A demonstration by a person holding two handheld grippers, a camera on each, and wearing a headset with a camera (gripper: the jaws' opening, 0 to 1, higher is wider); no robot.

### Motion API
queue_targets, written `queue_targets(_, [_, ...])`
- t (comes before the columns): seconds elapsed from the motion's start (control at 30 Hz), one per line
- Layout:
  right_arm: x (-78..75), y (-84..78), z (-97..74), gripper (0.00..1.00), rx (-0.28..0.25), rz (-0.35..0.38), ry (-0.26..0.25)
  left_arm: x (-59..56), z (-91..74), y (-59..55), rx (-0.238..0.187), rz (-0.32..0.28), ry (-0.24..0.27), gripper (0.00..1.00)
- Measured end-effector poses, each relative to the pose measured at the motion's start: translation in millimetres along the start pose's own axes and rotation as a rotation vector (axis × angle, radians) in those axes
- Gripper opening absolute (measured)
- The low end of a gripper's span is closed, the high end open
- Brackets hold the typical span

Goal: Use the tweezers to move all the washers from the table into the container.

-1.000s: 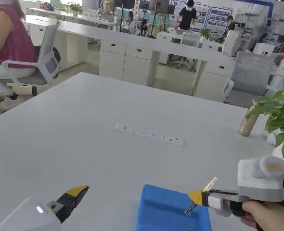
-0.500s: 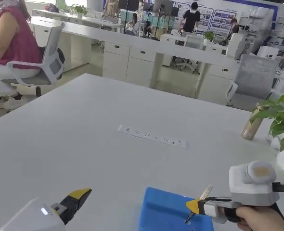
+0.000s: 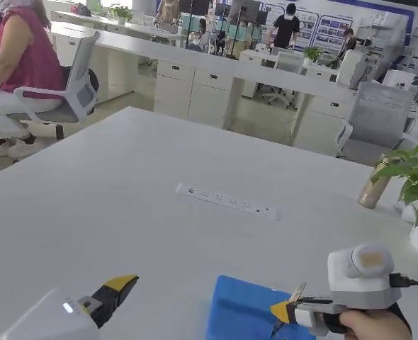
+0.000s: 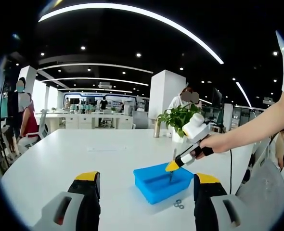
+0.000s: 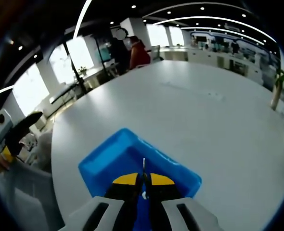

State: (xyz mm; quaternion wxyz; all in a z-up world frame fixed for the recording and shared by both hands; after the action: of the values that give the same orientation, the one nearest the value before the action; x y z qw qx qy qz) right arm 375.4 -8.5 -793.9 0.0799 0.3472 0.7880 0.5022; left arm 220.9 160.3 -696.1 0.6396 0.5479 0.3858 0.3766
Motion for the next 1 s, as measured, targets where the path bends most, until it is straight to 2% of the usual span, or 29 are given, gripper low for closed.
queue_targets(0.37, [0.8, -3.4, -0.7, 0.04, -0.001, -0.016, -0.003, 3.3, -0.9, 1.2, -0.009, -0.003, 0.018, 0.80])
queue_targets(0.6, [6.2, 2.5, -6.7, 0.04, -0.039, -0.017, -0.005, 3.4, -1.0, 1.3, -0.010, -0.003, 0.018, 0.80])
queue_targets(0.8, [24.8, 21.8, -23.3, 0.04, -0.140, -0.025, 0.018, 3.5, -1.3, 0.3, -0.005, -0.004, 0.016, 0.80])
queue_targets(1.0, [48.0, 39.5, -42.1, 0.04, -0.244, 0.027, 0.056, 0.3, -0.3, -1.4, 0.007, 0.002, -0.004, 0.80])
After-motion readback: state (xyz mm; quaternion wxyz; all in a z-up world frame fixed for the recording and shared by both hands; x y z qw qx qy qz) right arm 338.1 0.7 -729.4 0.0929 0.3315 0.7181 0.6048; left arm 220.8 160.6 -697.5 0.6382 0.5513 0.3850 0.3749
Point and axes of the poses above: the centre of the closed fingertips' face, and the gripper's own axes: z roughly forward along the fingers, x roughly to its left, y roughly out of its top, the point moved 3 cm from there along -z, roughly backward along the fingers, and after that the axes turned 15 degrees about -x, right-handed, at the moved point
